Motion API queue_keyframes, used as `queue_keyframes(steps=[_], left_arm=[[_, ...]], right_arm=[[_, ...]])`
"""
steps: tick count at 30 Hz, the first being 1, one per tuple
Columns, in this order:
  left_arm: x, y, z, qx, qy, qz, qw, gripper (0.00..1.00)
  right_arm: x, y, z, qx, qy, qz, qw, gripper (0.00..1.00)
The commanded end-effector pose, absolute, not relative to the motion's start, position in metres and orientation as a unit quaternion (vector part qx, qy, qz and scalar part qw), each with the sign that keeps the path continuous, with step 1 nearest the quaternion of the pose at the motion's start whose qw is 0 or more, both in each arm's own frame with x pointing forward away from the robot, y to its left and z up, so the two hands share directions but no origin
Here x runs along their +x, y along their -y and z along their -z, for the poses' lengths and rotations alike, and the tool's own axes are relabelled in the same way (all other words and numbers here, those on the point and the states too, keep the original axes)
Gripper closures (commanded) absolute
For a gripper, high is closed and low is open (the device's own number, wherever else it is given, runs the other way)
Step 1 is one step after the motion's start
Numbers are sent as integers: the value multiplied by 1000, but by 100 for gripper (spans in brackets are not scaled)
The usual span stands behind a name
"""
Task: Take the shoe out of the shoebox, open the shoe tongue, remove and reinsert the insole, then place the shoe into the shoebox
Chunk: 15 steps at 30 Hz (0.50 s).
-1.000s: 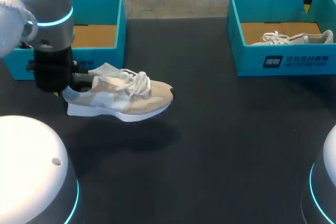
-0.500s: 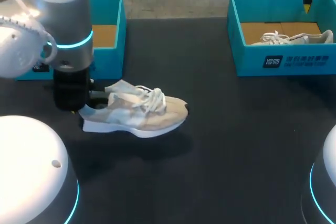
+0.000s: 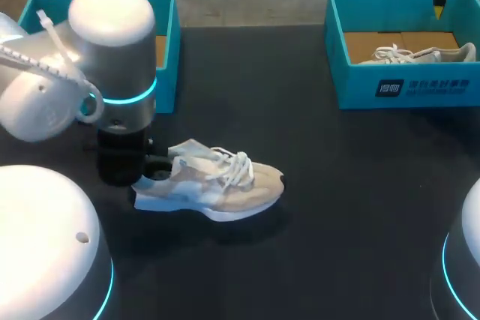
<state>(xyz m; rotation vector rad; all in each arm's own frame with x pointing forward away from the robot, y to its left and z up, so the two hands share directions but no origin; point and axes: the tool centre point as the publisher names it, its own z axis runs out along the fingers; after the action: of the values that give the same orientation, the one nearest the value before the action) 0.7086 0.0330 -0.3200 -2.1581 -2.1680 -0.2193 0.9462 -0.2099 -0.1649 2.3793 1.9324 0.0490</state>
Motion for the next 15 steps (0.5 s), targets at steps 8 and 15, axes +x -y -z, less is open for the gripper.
queue_keyframes(steps=[8, 15], left_arm=[[712, -1, 352, -694, 714, 75, 44, 100], [708, 17, 361, -695, 714, 78, 38, 100]], right_arm=[[945, 210, 165, 776, -630, -16, 39, 0], [945, 210, 165, 776, -630, -16, 39, 0]])
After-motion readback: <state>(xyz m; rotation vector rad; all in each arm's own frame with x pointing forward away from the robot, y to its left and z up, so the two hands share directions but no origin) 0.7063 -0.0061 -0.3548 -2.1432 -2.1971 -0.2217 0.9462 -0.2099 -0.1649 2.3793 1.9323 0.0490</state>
